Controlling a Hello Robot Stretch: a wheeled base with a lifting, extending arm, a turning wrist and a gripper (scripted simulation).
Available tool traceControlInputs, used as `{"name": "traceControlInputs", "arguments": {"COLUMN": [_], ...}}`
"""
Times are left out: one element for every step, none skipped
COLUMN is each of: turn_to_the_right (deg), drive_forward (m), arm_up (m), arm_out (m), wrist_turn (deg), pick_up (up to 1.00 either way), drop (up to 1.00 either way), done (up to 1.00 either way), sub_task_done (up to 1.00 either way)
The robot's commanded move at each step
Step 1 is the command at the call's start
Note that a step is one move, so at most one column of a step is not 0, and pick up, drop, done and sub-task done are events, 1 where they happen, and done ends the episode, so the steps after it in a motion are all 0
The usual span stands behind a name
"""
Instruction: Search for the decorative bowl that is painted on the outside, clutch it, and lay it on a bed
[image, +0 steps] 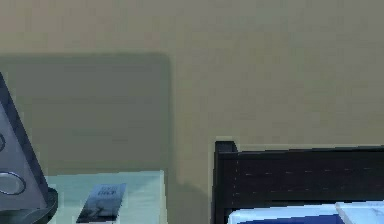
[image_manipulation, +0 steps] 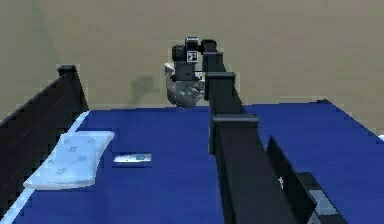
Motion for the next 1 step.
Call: {"name": "traceControlInputs", "arguments": {"turn_to_the_right": [0.0], "drive_forward": [0.0], "arm_up": [-0.26], "arm_out": [0.0], "wrist_turn": [0.0], "pick_up": [0.0], "drop": [0.0], "done": [0.0], "sub_task_done": [0.0]}}
